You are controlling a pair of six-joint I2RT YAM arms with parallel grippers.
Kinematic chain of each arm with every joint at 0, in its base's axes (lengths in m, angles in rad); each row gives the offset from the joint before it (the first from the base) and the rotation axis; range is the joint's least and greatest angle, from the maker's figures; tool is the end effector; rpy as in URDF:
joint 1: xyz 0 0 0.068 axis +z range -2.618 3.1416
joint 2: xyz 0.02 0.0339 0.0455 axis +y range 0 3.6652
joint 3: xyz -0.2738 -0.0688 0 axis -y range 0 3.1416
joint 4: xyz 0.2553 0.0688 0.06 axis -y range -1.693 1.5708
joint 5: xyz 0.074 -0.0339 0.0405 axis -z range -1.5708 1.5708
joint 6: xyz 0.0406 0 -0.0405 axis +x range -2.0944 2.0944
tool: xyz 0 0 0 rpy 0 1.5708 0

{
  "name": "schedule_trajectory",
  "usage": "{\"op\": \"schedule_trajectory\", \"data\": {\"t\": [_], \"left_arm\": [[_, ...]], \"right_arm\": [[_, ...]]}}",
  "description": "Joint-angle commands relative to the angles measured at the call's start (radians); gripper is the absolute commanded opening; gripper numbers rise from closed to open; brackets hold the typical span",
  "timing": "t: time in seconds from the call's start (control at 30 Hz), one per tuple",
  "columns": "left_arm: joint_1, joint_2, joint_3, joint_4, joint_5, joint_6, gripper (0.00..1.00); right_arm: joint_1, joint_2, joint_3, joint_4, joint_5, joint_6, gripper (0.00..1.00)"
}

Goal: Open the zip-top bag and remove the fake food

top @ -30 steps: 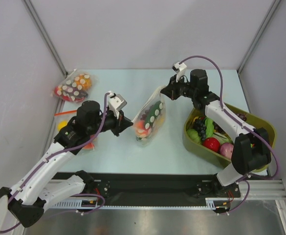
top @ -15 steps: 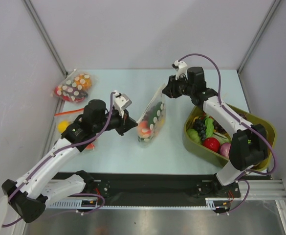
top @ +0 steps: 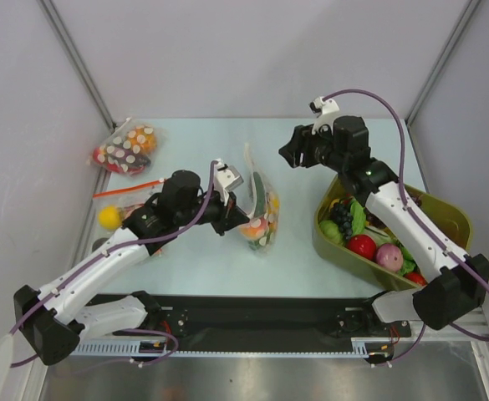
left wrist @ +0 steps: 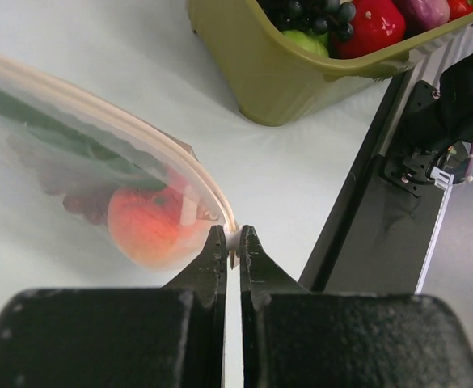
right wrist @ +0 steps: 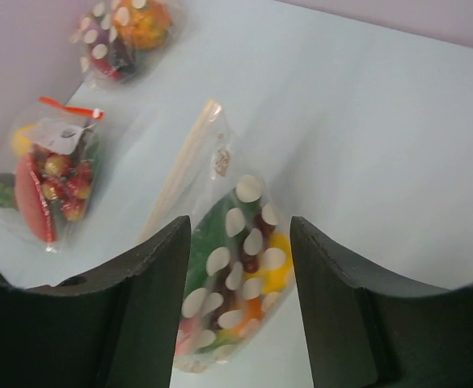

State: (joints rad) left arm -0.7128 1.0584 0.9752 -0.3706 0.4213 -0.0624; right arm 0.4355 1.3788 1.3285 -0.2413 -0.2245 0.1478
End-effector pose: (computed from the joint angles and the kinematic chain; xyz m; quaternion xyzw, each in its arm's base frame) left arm 0.1745 -0.1728 0.3420 0.3700 0.7504 -0.3600 0.4127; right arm 0.2995 0.1493 0.3967 -0.1805 0.7795 0.2566 0.5422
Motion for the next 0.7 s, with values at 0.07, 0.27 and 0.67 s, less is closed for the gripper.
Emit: {"op": "schedule_trajectory", "data": {"t": [0.07, 0.27, 0.67], "left_arm": [[-0.025, 0.0, 0.037, 0.068, -0.012, -0.008, 0.0], [-0.028, 0.0, 0.037, 0.062, -0.015, -0.002, 0.0], [-0.03, -0.009, 0.036, 0.055, -0.024, 0.007, 0.0]], "right_arm": [[0.091, -0.044, -0.032, -0.026, 0.034, 0.075, 0.58], [0.164, -0.009, -0.029, -0.049, -0.039, 0.079, 0.56], [0.232, 0.078, 0.037, -0.133, -0.134, 0.03, 0.53]]}}
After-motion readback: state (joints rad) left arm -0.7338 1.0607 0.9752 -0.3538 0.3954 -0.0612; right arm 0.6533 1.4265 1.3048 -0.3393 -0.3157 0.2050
